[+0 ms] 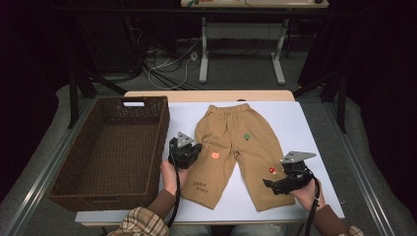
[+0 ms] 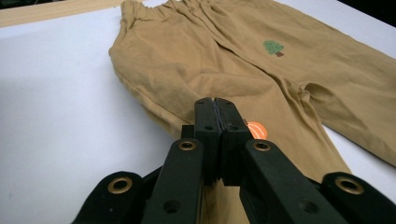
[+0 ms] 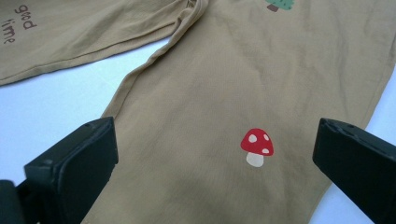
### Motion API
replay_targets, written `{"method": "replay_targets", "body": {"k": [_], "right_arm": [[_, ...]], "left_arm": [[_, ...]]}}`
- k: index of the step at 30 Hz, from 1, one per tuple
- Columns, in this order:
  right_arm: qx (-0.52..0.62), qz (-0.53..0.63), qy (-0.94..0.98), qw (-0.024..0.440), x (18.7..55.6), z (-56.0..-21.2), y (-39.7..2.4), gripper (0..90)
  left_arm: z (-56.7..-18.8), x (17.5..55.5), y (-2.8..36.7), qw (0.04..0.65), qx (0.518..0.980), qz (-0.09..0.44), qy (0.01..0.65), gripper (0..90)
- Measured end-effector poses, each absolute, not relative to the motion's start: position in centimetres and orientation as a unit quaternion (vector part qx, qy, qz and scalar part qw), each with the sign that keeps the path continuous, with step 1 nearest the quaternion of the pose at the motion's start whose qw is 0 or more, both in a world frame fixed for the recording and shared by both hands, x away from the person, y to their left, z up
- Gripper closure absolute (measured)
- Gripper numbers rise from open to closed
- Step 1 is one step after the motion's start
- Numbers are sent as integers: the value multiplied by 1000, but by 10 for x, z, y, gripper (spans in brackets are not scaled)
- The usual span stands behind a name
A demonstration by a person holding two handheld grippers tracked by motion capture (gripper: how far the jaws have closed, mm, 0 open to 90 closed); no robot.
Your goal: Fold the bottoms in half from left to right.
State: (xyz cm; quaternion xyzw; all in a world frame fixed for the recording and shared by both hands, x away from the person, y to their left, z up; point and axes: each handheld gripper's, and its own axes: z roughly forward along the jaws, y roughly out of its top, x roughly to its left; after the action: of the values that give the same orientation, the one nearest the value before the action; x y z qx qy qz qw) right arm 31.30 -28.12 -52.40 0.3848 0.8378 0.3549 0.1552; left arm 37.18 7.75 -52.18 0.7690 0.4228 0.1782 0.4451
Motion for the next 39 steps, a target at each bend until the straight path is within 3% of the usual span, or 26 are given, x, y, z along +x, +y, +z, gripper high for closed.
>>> {"method": "replay_targets", "body": {"k": [21, 39], "right_arm": [[384, 355, 837, 162, 312, -522, -282, 0], [385, 361, 832, 169, 311, -520, -286, 0]], "left_arm": [[-481, 371, 37, 477, 787, 159, 356, 889], [-473, 377, -45, 476, 822, 127, 287, 889]]}}
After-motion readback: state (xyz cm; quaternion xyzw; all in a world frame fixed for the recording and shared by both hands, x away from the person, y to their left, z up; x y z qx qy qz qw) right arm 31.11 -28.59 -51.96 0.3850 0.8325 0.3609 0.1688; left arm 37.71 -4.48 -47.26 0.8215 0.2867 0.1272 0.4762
